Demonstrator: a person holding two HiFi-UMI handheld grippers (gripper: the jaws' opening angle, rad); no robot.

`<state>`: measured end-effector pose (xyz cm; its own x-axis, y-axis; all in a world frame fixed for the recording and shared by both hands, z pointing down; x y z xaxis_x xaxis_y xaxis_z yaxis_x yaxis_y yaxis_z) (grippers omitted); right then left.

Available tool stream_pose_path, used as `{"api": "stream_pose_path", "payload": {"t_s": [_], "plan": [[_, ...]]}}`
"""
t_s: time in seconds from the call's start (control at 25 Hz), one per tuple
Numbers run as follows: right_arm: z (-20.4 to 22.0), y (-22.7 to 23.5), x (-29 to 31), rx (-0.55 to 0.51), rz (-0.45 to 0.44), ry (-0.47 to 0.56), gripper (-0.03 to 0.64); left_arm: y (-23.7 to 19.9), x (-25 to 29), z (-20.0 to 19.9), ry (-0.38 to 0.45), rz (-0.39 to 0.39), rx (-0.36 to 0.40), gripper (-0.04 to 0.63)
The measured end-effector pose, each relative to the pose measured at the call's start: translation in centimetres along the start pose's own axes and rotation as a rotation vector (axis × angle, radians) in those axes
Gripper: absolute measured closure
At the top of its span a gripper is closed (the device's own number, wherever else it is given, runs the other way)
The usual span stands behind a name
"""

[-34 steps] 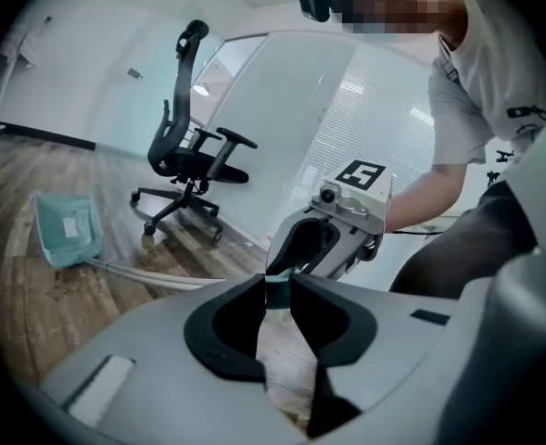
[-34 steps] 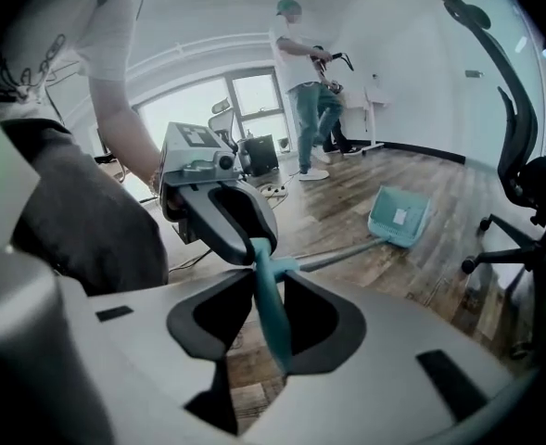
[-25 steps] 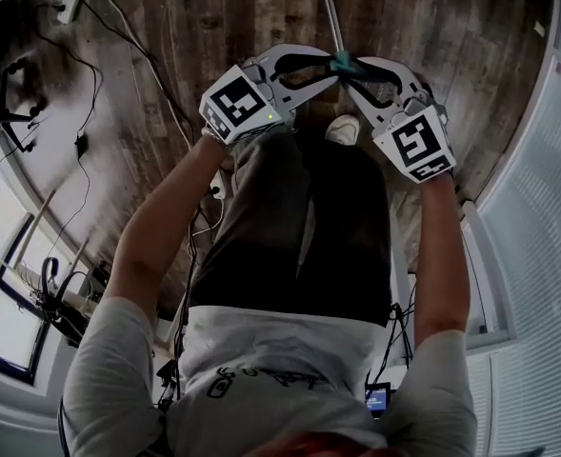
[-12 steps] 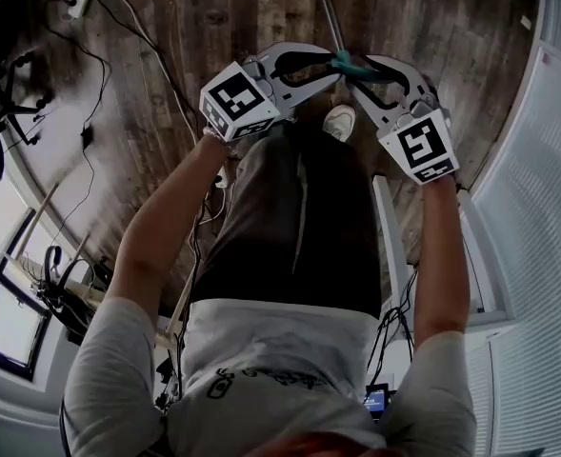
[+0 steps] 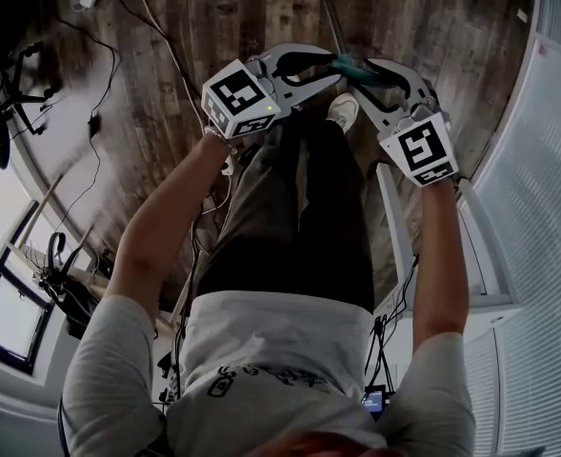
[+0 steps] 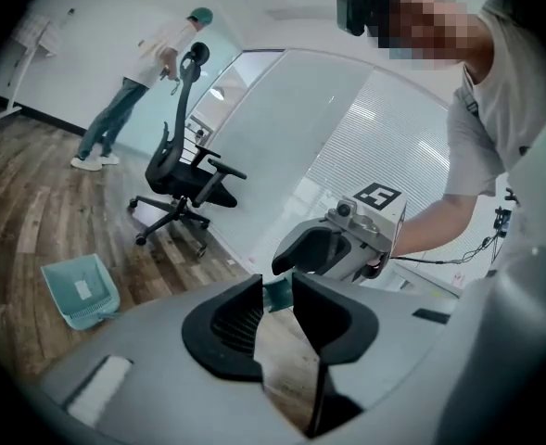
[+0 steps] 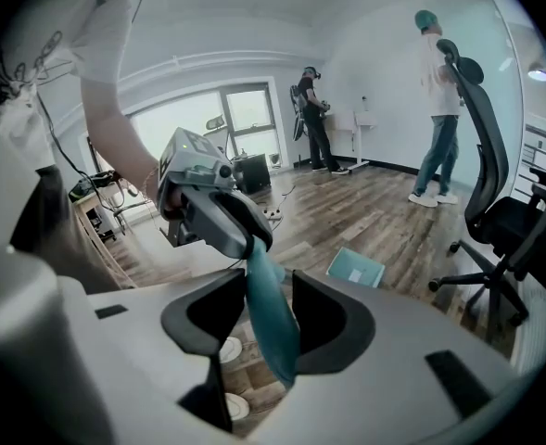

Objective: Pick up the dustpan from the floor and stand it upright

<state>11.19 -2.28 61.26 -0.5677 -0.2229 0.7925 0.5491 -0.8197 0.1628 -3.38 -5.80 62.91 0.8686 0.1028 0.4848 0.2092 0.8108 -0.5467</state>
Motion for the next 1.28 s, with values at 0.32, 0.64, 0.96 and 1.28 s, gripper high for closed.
{"api": "stream_pose_path", "payload": {"t_s": [0.32, 0.64, 0.96, 1.28], "plan": [[-0.5, -2.1, -2.3, 0.003, -0.004, 0.011, 0.465, 2.7, -1.1, -0.3, 0.014, 0.018, -0.035, 0.497], [-1.7, -3.3, -3.8, 0.008, 0.008, 0.043, 0.465, 3.9, -2.6, -1.0, 0.027, 0.021, -0.059, 0.497], [-2.6, -3.7, -5.4, -0.006, -0.012, 0.050, 0.466, 5.3, -3.4, -1.8, 0.030, 0.009, -0.072, 0.494], [-4.9, -3.4, -6.5, -0.015, -0.020, 0.077, 0.471, 5.3, -5.1, -2.8, 0.054, -0.013, -0.084, 0.492]]}}
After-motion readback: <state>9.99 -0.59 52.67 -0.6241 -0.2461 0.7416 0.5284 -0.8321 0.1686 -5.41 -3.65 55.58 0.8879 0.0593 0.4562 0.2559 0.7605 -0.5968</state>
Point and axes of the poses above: the fingertips, and each gripper's own axes: x forward along the fingers, y to its right, z out of its underside, the point moved 8 cm from there along -x, backward along the fingers, and after that the axes turned 14 degrees about -y, right-handed, at the moved point
